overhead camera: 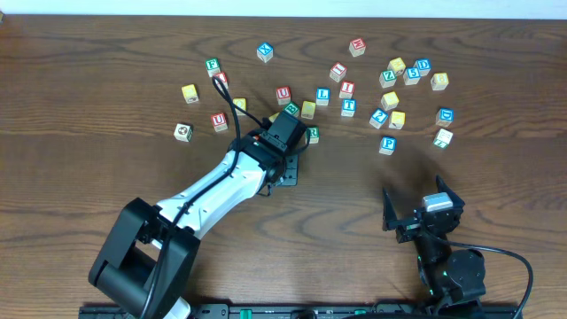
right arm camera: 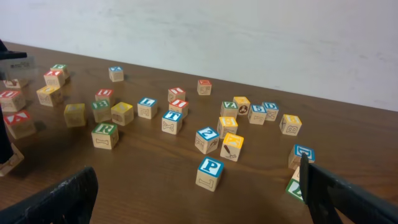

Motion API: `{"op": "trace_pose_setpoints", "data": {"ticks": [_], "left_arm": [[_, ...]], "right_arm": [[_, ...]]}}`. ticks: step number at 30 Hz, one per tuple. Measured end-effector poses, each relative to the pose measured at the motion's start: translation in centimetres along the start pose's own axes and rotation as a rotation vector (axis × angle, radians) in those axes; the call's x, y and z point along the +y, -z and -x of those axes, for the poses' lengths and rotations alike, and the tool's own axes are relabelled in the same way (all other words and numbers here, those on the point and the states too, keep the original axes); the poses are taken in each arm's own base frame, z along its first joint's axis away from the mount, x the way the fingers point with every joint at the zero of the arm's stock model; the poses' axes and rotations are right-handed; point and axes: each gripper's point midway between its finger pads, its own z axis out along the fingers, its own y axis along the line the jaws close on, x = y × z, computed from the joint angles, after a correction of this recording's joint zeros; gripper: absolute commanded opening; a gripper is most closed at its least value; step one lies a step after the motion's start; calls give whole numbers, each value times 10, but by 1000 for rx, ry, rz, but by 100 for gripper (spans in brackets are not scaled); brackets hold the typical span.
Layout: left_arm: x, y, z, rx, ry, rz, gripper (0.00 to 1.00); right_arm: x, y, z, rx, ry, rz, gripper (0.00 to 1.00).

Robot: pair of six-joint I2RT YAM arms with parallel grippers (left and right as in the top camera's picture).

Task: Spell out NEURIPS
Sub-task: 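Lower the E block beside the N block, adjusting its position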

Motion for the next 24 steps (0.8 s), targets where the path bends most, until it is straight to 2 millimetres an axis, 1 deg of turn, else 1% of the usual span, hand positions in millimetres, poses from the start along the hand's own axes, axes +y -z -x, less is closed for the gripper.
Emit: {"op": "trace_pose_setpoints", "data": {"ticks": [10, 21, 24], "left_arm": [[8, -9, -15, 29, -4, 17, 7], [8, -10, -14, 25, -5, 15, 7], [6, -10, -11, 13, -22, 8, 7]], "right_arm": [[0, 0, 0, 0, 0, 0, 99], [0, 0, 0, 0, 0, 0, 99], [0, 0, 0, 0, 0, 0, 99]]}}
